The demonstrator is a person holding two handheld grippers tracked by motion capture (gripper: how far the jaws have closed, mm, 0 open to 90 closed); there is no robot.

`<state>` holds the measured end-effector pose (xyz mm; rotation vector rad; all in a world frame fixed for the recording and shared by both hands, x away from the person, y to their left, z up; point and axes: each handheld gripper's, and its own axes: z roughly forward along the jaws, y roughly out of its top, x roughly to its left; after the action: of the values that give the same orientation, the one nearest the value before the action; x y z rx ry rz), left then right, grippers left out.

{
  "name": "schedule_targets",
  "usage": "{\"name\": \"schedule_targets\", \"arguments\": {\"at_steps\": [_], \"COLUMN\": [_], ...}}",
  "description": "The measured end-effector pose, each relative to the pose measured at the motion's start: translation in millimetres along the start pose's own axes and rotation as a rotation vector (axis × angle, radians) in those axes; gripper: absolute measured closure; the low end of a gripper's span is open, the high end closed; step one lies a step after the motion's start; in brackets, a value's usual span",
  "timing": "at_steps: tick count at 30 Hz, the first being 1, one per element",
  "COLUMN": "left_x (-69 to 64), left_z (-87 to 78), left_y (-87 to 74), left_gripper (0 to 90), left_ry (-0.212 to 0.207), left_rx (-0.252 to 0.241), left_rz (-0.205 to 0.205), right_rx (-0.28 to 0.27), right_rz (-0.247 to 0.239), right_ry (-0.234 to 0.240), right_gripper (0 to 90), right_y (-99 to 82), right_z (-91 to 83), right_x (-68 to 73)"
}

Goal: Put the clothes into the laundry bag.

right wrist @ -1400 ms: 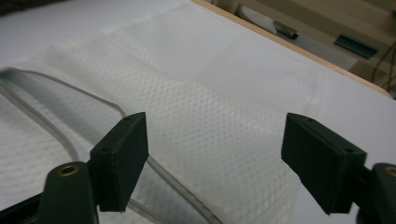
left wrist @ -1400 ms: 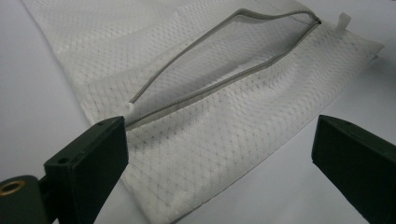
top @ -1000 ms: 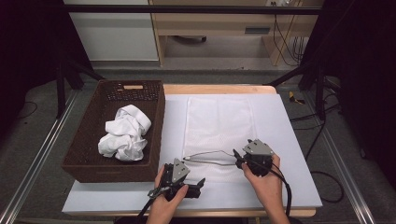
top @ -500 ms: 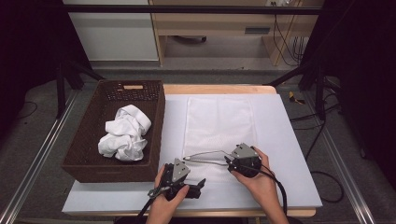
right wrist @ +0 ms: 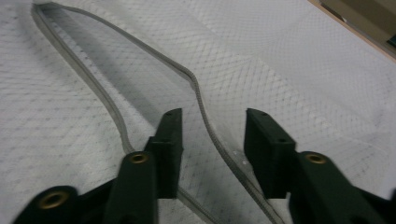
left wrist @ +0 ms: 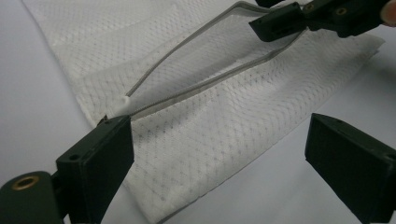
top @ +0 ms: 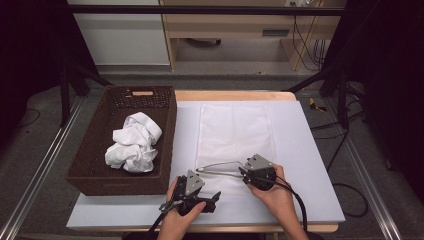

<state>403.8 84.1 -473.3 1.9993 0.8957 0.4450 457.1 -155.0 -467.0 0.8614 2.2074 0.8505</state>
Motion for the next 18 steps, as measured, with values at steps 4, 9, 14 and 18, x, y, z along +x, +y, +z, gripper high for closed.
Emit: {"name": "schedule_targets", "arguments": {"at_steps": [4,9,14,18], "left_x": [-3.2,-5.9,-8.6,-10.4], "left_z": [-0.2,-0.5,-1.1,-2.7], "left_y": [-0.3,0.9,1.9,4.2], "left_gripper": [8.1,8.2,8.6,8.6], "left_ry": [-0.004,-0.011,-0.009,-0.013], "left_rx": [0.003,0.008,0.015,0.012], "left_rz": [0.003,0.008,0.023,0.028], "right_rx": [0.003,-0.023,-0.091,-0.137], "right_rz": [0.017,0.028,0.037,0.054], "right_ry": [-0.036,-0.053,-0.075,-0.09], "right_gripper": [82.5,88.9,89.3,89.4], "right_y": [2.7,4.5,6.9,8.4], "right_z": [3.2,4.0,-2.0,-6.7], "right_x": [-1.1,-3.8,-6.1,-8.2]}}
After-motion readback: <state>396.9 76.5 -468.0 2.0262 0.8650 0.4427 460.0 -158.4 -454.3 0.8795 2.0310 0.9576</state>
